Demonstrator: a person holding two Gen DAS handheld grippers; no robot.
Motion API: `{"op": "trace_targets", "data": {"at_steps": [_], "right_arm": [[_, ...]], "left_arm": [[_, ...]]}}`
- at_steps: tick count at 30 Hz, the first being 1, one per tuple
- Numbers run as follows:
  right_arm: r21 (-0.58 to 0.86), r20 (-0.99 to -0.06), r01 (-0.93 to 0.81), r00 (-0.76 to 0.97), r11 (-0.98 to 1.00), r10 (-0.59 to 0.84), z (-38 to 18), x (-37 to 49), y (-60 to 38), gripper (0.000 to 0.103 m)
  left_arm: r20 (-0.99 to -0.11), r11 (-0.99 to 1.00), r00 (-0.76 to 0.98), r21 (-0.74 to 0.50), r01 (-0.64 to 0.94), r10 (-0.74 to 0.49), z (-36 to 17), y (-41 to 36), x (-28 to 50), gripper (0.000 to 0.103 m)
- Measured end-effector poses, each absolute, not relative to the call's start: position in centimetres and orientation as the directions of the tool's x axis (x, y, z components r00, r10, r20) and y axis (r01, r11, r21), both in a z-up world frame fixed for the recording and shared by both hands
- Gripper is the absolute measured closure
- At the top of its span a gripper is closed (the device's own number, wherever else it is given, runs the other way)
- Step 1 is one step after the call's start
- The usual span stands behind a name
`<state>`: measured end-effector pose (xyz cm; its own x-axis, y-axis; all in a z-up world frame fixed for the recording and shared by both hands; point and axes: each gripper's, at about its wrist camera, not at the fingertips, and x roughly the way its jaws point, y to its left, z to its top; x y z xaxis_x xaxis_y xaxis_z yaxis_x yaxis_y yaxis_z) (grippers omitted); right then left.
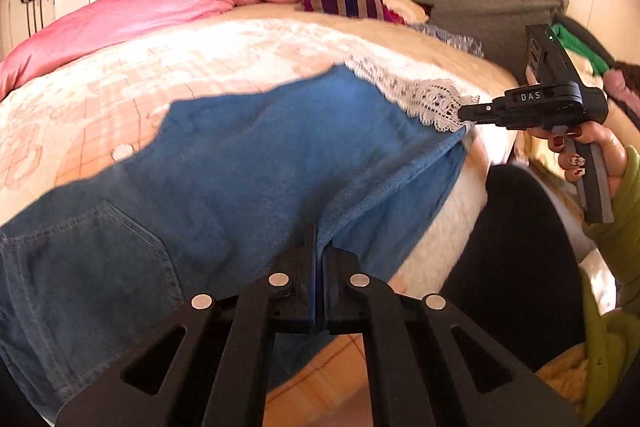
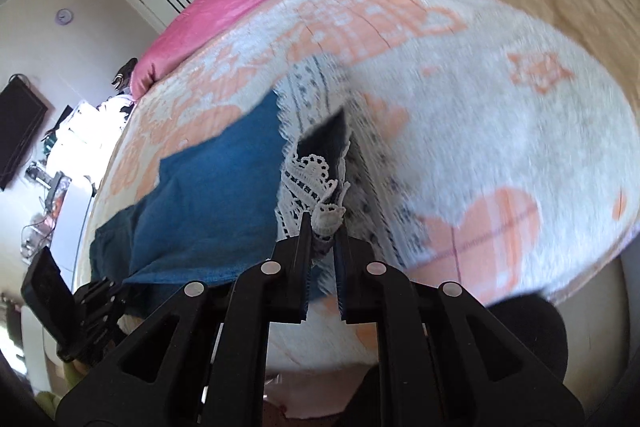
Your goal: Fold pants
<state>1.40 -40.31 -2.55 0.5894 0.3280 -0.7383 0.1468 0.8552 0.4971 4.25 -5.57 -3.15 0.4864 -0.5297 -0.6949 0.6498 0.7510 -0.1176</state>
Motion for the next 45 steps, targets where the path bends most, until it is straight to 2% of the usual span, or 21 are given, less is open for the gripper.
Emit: {"op": "trace_targets", "data": {"at_steps": [7, 9, 20, 22, 23, 25, 26, 28, 32, 34, 36, 40, 42, 43, 44, 45], "right_arm": [[0.540, -0.712, 0.156, 0.608, 0.827, 0.351, -2.8, 0.7, -41.0, 0.087], [0.515, -0.716, 0.147, 0.615, 0.845, 0.329, -2.7, 0.7, -40.9, 0.097], [0.385, -0.770, 0.186, 0.605, 0.904, 0.203, -3.2, 0.6, -41.5, 0.097], [0.351, -0.776, 0.191, 0.607, 0.917, 0.171, -2.8, 0.5, -41.3, 0.086], [0.291, -0.770, 0.196, 0.629, 0.936, 0.107, -1.9, 0.0, -41.1, 0.078], [0.206, -0.749, 0.188, 0.662, 0.960, 0.031, -0.6, -0.7, -40.7, 0.077], [0.148, -0.736, 0.164, 0.677, 0.975, -0.003, 0.2, -1.2, -40.0, 0.077], [0.132, -0.723, 0.090, 0.690, 0.987, 0.034, 0.9, -1.3, -38.8, 0.077], [0.161, -0.717, -0.175, 0.655, 0.971, 0.237, 1.1, -1.2, -33.6, 0.077], [0.106, -0.727, -0.303, 0.626, 0.947, 0.282, 0.8, -1.0, -30.6, 0.077], [0.023, -0.763, -0.403, 0.585, 0.915, 0.276, -0.1, -0.9, -27.7, 0.077], [-0.049, -0.798, -0.457, 0.553, 0.888, 0.240, -1.4, -0.7, -25.5, 0.075], [-0.079, -0.817, -0.479, 0.534, 0.874, 0.219, -2.1, -0.4, -25.0, 0.067], [-0.090, -0.821, -0.483, 0.531, 0.871, 0.210, -2.3, -0.2, -24.7, 0.067], [-0.102, -0.826, -0.485, 0.528, 0.869, 0.198, -2.6, 0.0, -24.6, 0.067], [-0.105, -0.828, -0.485, 0.526, 0.868, 0.195, -2.9, -0.1, -24.8, 0.084]], "left_arm": [[-0.705, 0.743, 0.477, -0.105, 0.661, -0.525, -4.2, -6.2, 3.8, 0.101], [-0.710, 0.743, 0.485, -0.081, 0.665, -0.511, -4.4, -6.6, 3.7, 0.101], [-0.720, 0.703, 0.456, -0.062, 0.709, -0.523, -4.8, -7.5, 3.0, 0.100], [-0.723, 0.704, 0.450, -0.072, 0.707, -0.525, -4.9, -7.4, 3.1, 0.099], [-0.722, 0.705, 0.450, -0.073, 0.706, -0.526, -4.9, -7.4, 3.1, 0.099], [-0.722, 0.704, 0.452, -0.068, 0.707, -0.524, -4.9, -7.4, 3.0, 0.099], [-0.722, 0.704, 0.451, -0.070, 0.706, -0.524, -4.9, -7.4, 3.1, 0.099], [-0.722, 0.704, 0.450, -0.072, 0.706, -0.525, -5.0, -7.4, 3.1, 0.099], [-0.721, 0.704, 0.449, -0.077, 0.706, -0.528, -5.0, -7.4, 3.1, 0.099], [-0.720, 0.705, 0.449, -0.079, 0.705, -0.530, -5.0, -7.3, 3.1, 0.099], [-0.718, 0.706, 0.446, -0.089, 0.703, -0.534, -5.0, -7.1, 3.1, 0.099], [-0.715, 0.706, 0.439, -0.108, 0.699, -0.544, -4.9, -7.0, 3.3, 0.099], [-0.714, 0.707, 0.437, -0.115, 0.698, -0.547, -5.0, -6.9, 3.3, 0.099], [-0.713, 0.707, 0.436, -0.117, 0.698, -0.548, -5.0, -6.8, 3.4, 0.099], [-0.713, 0.707, 0.436, -0.119, 0.697, -0.550, -4.9, -6.8, 3.4, 0.099], [-0.713, 0.706, 0.435, -0.120, 0.697, -0.550, -5.0, -6.8, 3.4, 0.099]]}}
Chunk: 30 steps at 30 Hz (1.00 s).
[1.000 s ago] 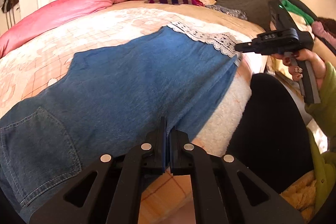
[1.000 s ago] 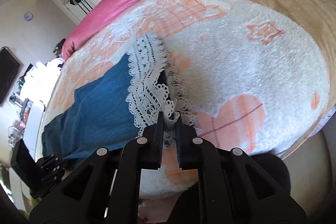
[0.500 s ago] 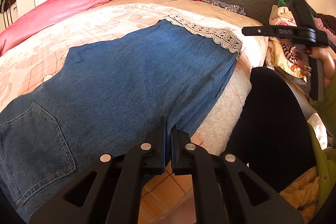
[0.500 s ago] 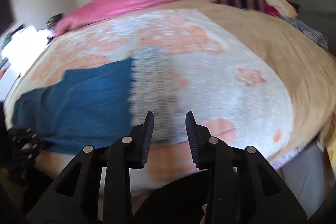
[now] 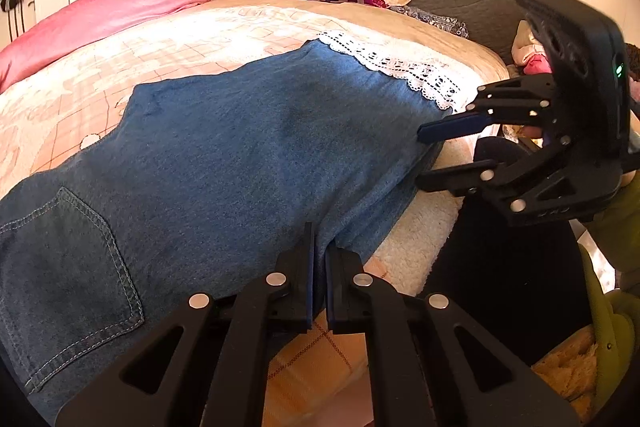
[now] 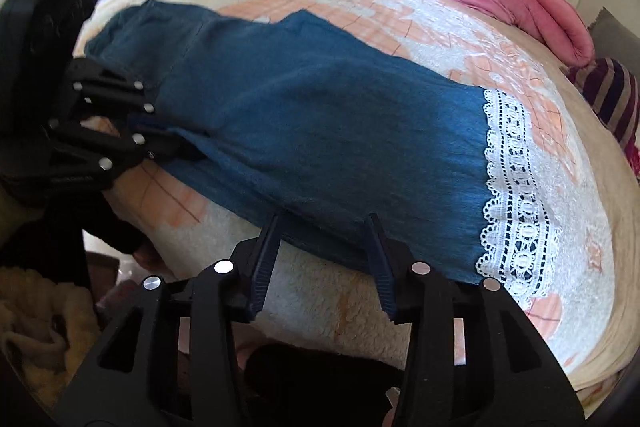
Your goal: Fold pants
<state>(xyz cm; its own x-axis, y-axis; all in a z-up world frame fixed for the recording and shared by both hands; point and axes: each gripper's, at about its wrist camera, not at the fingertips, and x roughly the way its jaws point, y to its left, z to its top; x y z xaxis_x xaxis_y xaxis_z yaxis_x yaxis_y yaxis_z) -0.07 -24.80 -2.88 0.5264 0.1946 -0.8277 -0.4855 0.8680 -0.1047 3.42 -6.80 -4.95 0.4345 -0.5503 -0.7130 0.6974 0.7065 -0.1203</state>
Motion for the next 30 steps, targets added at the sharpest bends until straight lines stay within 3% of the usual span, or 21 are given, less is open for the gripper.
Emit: {"op": "trace_targets", "data": {"at_steps": [1, 2, 5, 7, 13, 17, 18, 21, 24, 26, 30], "right_arm": [[-0.100, -0.834, -0.489, 0.517, 0.867, 0.195, -3.1, -0.1, -24.8, 0.099], [-0.085, -0.846, -0.487, 0.497, 0.869, 0.196, -3.4, 0.0, -25.0, 0.103], [-0.068, -0.855, -0.500, 0.476, 0.863, 0.208, -3.6, -0.8, -25.5, 0.103], [-0.038, -0.867, -0.492, 0.449, 0.870, 0.216, -4.2, -1.0, -25.9, 0.103], [0.070, -0.829, -0.464, 0.465, 0.883, 0.310, -2.4, -1.5, -27.6, 0.103], [0.091, -0.779, -0.414, 0.537, 0.906, 0.324, -0.3, -0.9, -29.2, 0.076], [0.087, -0.780, -0.400, 0.543, 0.913, 0.312, -0.3, -0.5, -29.4, 0.074], [0.084, -0.788, -0.330, 0.556, 0.940, 0.266, -0.9, 1.1, -30.3, 0.072], [0.096, -0.799, -0.250, 0.558, 0.963, 0.225, -2.1, 2.4, -31.6, 0.063], [0.123, -0.821, -0.187, 0.533, 0.975, 0.206, -3.3, 3.1, -32.5, 0.063], [0.185, -0.801, -0.171, 0.544, 0.968, 0.249, -3.5, 2.8, -33.3, 0.060]], "left_arm": [[-0.713, 0.705, 0.434, -0.120, 0.699, -0.551, -4.9, -6.8, 3.4, 0.098], [-0.712, 0.704, 0.433, -0.119, 0.700, -0.552, -4.9, -6.8, 3.4, 0.097], [-0.714, 0.703, 0.429, -0.124, 0.700, -0.553, -4.9, -6.7, 3.4, 0.093], [-0.719, 0.693, 0.408, -0.143, 0.706, -0.563, -5.0, -6.6, 3.5, 0.079], [-0.723, 0.701, 0.415, -0.132, 0.701, -0.552, -4.5, -6.1, 2.6, 0.062], [-0.684, 0.737, 0.459, -0.172, 0.653, -0.566, -2.8, -3.2, 1.6, 0.062], [-0.668, 0.757, 0.488, -0.177, 0.629, -0.562, -2.0, -2.1, 1.5, 0.062], [-0.637, 0.843, 0.594, -0.175, 0.509, -0.491, -0.1, 1.8, 1.4, 0.038], [-0.654, 0.938, 0.680, -0.148, 0.313, -0.331, 0.7, 6.2, 2.3, 0.036], [-0.680, 0.972, 0.696, -0.148, 0.181, -0.233, 0.4, 8.9, 3.1, 0.036], [-0.739, 0.992, 0.665, -0.122, 0.018, -0.103, -1.3, 11.8, 4.7, 0.025]]}}
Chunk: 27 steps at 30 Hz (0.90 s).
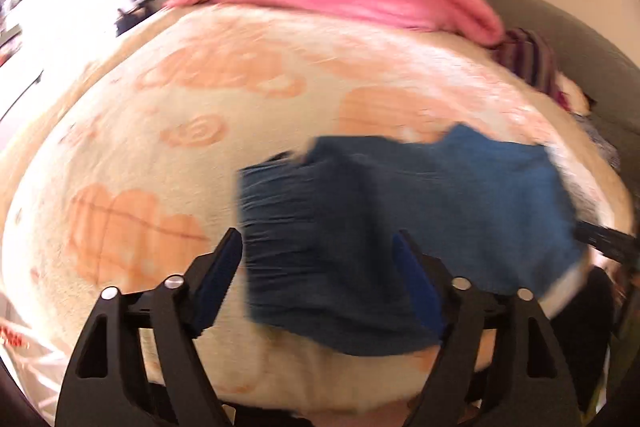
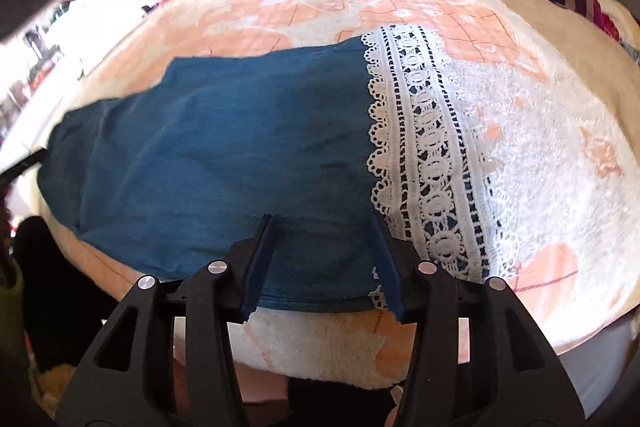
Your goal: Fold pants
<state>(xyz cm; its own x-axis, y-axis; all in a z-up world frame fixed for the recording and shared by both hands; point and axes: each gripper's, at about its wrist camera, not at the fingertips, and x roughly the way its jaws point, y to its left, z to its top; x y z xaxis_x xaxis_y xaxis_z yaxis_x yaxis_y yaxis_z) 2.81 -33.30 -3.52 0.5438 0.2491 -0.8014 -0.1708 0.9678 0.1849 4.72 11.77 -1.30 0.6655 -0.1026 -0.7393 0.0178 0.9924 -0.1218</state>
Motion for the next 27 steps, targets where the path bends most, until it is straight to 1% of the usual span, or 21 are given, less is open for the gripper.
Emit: {"op": "trace_targets", "data": {"at_steps": [2, 3, 4, 5, 6, 8, 11, 14, 15, 16, 17, 19, 21, 23, 24, 27], "right_arm": [[0.200, -0.798, -0.170, 0.544, 0.965, 0.261, -3.6, 2.8, -33.5, 0.057], [0.206, -0.796, -0.170, 0.544, 0.964, 0.266, -3.6, 2.8, -33.5, 0.056], [0.208, -0.796, -0.169, 0.544, 0.963, 0.267, -3.5, 2.9, -33.8, 0.056], [0.206, -0.796, -0.170, 0.544, 0.964, 0.266, -3.5, 2.8, -33.5, 0.055], [0.203, -0.796, -0.173, 0.544, 0.964, 0.266, -3.5, 2.8, -33.4, 0.054], [0.196, -0.798, -0.178, 0.543, 0.964, 0.262, -3.5, 2.6, -33.2, 0.053], [0.206, -0.796, -0.176, 0.543, 0.963, 0.269, -3.5, 2.6, -33.3, 0.052], [0.205, -0.795, -0.180, 0.543, 0.962, 0.271, -3.6, 2.7, -33.1, 0.049], [0.202, -0.795, -0.182, 0.543, 0.962, 0.270, -3.6, 2.7, -33.0, 0.048], [0.201, -0.795, -0.185, 0.543, 0.962, 0.270, -3.6, 2.7, -33.0, 0.048], [0.205, -0.794, -0.187, 0.542, 0.961, 0.274, -3.5, 2.6, -33.0, 0.048], [0.221, -0.786, -0.181, 0.548, 0.958, 0.285, -3.3, 2.4, -33.2, 0.047], [0.228, -0.772, -0.176, 0.567, 0.957, 0.288, -2.8, 1.9, -33.3, 0.042], [0.201, -0.767, -0.169, 0.586, 0.965, 0.263, -2.2, 1.5, -33.1, 0.041], [0.184, -0.767, -0.173, 0.590, 0.968, 0.252, -2.0, 1.4, -32.9, 0.041], [0.160, -0.763, -0.187, 0.599, 0.969, 0.242, -1.4, 1.2, -32.5, 0.041]], "left_arm": [[-0.756, 0.989, 0.646, -0.145, -0.007, -0.106, -2.2, 12.1, 5.6, 0.025], [-0.757, 0.984, 0.639, -0.180, -0.002, -0.137, -2.6, 12.2, 6.1, 0.027], [-0.751, 0.975, 0.637, -0.222, 0.004, -0.174, -2.9, 12.3, 6.4, 0.045], [-0.758, 0.976, 0.633, -0.219, -0.019, -0.158, -3.3, 12.3, 6.7, 0.056], [-0.759, 0.979, 0.636, -0.203, -0.024, -0.142, -3.4, 12.3, 6.8, 0.058], [-0.735, 0.970, 0.659, -0.241, -0.032, -0.162, -3.0, 13.2, 6.2, 0.062], [-0.723, 0.982, 0.684, -0.181, -0.050, -0.098, -2.0, 13.6, 5.5, 0.062], [-0.750, 0.982, 0.654, -0.178, -0.056, -0.098, -2.8, 13.7, 6.0, 0.059], [-0.753, 0.981, 0.651, -0.181, -0.067, -0.094, -2.9, 13.8, 6.1, 0.055], [-0.748, 0.981, 0.659, -0.174, -0.084, -0.076, -2.6, 14.0, 6.0, 0.045], [-0.734, 0.983, 0.677, -0.155, -0.099, -0.047, -2.0, 13.9, 5.6, 0.043], [-0.696, 0.988, 0.718, -0.115, -0.103, -0.006, -0.6, 13.4, 4.7, 0.044], [-0.653, 0.994, 0.757, -0.079, -0.070, 0.001, 1.1, 12.1, 3.4, 0.044], [-0.624, 0.997, 0.780, -0.083, 0.003, -0.054, 2.4, 10.3, 2.9, 0.042], [-0.620, 0.994, 0.778, -0.100, 0.049, -0.101, 2.8, 9.2, 2.9, 0.039], [-0.627, 0.973, 0.744, -0.143, 0.184, -0.232, 2.9, 5.3, 3.5, 0.038]]}}
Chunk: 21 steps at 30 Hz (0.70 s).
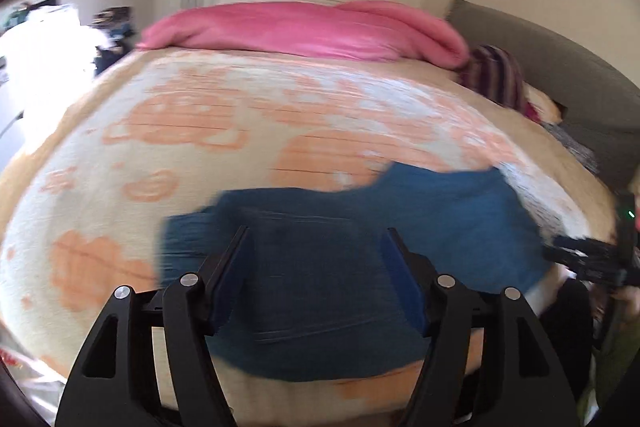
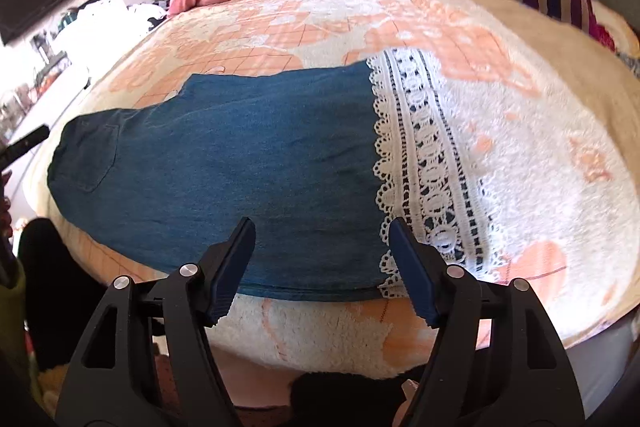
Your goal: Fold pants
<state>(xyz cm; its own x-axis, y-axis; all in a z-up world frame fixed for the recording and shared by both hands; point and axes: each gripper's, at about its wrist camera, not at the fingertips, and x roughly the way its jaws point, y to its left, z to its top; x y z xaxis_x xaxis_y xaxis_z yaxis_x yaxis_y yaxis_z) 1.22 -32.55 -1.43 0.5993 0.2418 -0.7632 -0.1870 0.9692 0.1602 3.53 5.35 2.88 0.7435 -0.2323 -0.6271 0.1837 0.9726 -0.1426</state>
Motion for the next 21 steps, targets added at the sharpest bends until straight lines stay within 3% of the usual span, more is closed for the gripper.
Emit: {"op": "trace_targets", "data": {"at_steps": [5, 10, 12, 21], "right_arm": [[0.162, -0.760, -0.224, 0.593, 0.961, 0.266, -0.9, 1.2, -31.5, 0.042], [0.122, -0.772, -0.306, 0.569, 0.944, 0.284, -1.3, 2.2, -29.3, 0.059], [0.093, -0.821, -0.317, 0.511, 0.944, 0.253, -3.0, 3.0, -28.5, 0.076], [0.145, -0.844, -0.288, 0.463, 0.946, 0.270, -4.2, 1.2, -30.1, 0.077]], "left_arm": [[-0.687, 0.919, 0.627, -0.166, 0.358, -0.368, 0.6, -1.4, 6.3, 0.038], [-0.766, 0.918, 0.570, -0.067, 0.390, -0.298, -2.9, -5.4, 9.6, 0.038], [-0.788, 0.923, 0.555, -0.045, 0.382, -0.268, -4.2, -5.8, 10.6, 0.038], [-0.746, 0.910, 0.573, -0.103, 0.403, -0.338, -5.5, -4.5, 10.3, 0.035]]}}
